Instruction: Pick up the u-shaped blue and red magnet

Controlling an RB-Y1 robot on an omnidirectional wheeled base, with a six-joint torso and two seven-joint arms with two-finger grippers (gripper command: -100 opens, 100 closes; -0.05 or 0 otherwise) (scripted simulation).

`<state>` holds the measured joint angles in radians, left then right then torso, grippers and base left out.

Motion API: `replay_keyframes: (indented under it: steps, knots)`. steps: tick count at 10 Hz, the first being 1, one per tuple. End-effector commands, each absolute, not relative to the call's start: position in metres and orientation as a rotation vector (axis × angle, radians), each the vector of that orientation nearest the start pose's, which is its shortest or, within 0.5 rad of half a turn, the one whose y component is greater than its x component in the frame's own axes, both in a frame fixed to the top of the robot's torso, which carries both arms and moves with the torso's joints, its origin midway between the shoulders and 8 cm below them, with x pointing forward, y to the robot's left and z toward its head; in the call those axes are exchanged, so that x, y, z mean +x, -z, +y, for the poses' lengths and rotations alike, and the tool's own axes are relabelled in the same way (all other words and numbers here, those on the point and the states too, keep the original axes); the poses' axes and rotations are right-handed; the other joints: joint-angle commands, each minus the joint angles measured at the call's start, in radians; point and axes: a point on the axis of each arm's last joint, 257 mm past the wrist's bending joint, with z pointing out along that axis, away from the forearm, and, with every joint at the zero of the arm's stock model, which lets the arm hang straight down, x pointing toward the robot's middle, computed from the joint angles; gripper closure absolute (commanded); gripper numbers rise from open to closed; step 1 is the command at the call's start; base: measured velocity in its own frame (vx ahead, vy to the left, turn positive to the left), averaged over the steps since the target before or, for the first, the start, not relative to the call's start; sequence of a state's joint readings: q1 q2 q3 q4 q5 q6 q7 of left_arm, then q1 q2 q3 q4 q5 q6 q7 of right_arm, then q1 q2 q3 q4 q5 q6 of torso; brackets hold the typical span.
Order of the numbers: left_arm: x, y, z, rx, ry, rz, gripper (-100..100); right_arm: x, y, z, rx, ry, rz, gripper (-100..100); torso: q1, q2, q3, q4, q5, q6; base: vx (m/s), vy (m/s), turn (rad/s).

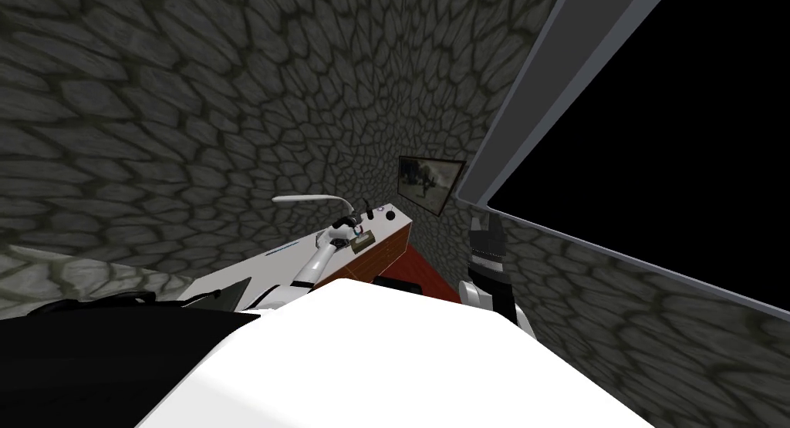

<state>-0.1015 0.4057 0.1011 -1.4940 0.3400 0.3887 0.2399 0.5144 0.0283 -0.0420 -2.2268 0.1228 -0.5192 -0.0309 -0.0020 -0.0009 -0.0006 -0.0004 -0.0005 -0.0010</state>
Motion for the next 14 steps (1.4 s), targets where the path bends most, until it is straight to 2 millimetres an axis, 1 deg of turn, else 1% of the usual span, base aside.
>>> replay_keyframes:
  steps: [1, 2, 3, 4, 5, 6, 7, 8, 9, 10, 11, 12, 13, 14]
  knots:
    - [0.552, 0.270, 0.394, -1.682, 1.059, 1.240, -100, 0.349, 0.001, -0.285, 0.647, -1.198, 0.687, 0, 0.000, 0.000, 0.000, 0.000, 0.000, 0.000, 0.011, -0.008, 0.007]
    - [0.553, 0.281, 0.411, -1.742, 1.019, 1.236, -100, 0.349, 0.001, -0.285, 0.647, -1.198, 0.688, 0, 0.001, 0.001, 0.000, 0.000, 0.000, 0.000, 0.015, -0.020, -0.122]
    - [0.550, 0.287, 0.411, -1.763, 1.001, 1.249, -100, 0.349, 0.001, -0.285, 0.647, -1.198, 0.687, 0, 0.000, 0.000, 0.000, 0.000, 0.000, 0.000, 0.013, -0.018, -0.084]
    - [0.552, 0.289, 0.425, -1.805, 0.978, 1.235, -100, 0.349, 0.001, -0.285, 0.647, -1.198, 0.687, 0, 0.000, 0.001, 0.000, 0.000, 0.000, 0.000, 0.019, -0.031, -0.131]
    - [0.546, 0.303, 0.428, -1.845, 0.943, 1.252, -100, 0.349, 0.001, -0.285, 0.647, -1.198, 0.687, 0, 0.000, 0.000, 0.000, 0.000, 0.000, 0.000, 0.018, -0.023, -0.066]
    - [0.544, 0.305, 0.428, -1.853, 0.936, 1.257, -100, 0.349, 0.001, -0.285, 0.647, -1.198, 0.687, 0, 0.000, 0.000, 0.000, 0.000, 0.000, 0.000, 0.004, -0.010, 0.019]
    - [0.543, 0.312, 0.443, -1.911, 0.901, 1.246, -100, 0.349, 0.001, -0.285, 0.647, -1.198, 0.688, 0, 0.001, 0.001, 0.001, 0.000, 0.000, 0.000, 0.006, -0.024, -0.108]
    - [0.537, 0.322, 0.444, -1.940, 0.874, 1.257, -100, 0.349, 0.001, -0.285, 0.647, -1.198, 0.687, 0, 0.000, 0.001, 0.001, 0.000, 0.000, 0.000, 0.012, -0.024, -0.085]
    - [0.538, 0.321, 0.456, -1.982, 0.856, 1.238, -100, 0.349, 0.001, -0.285, 0.647, -1.198, 0.687, 0, 0.000, 0.001, 0.001, 0.000, 0.000, 0.000, 0.015, -0.035, -0.134]
    - [0.529, 0.336, 0.459, -2.027, 0.814, 1.252, -100, 0.349, 0.001, -0.285, 0.647, -1.198, 0.687, 0, -0.001, 0.001, 0.000, 0.000, 0.000, 0.000, 0.015, -0.028, -0.054]
    - [0.528, 0.336, 0.459, -2.028, 0.814, 1.253, -100, 0.349, 0.001, -0.285, 0.647, -1.198, 0.687, 0, 0.000, 0.001, 0.000, 0.000, 0.000, 0.000, 0.008, -0.012, 0.018]
    - [0.523, 0.342, 0.471, -2.093, 0.775, 1.239, -100, 0.349, 0.001, -0.285, 0.647, -1.198, 0.688, 0, 0.001, 0.001, 0.001, 0.000, 0.000, 0.000, 0.013, -0.026, -0.119]
    - [0.518, 0.350, 0.473, -2.116, 0.754, 1.244, -100, 0.349, 0.001, -0.285, 0.647, -1.198, 0.687, 0, 0.000, 0.001, 0.000, 0.000, 0.000, 0.000, 0.015, -0.023, -0.065]
    - [0.515, 0.350, 0.483, -2.164, 0.732, 1.223, -100, 0.349, 0.001, -0.285, 0.647, -1.198, 0.688, 0, 0.000, 0.001, 0.000, 0.000, 0.000, 0.000, 0.021, -0.031, -0.115]
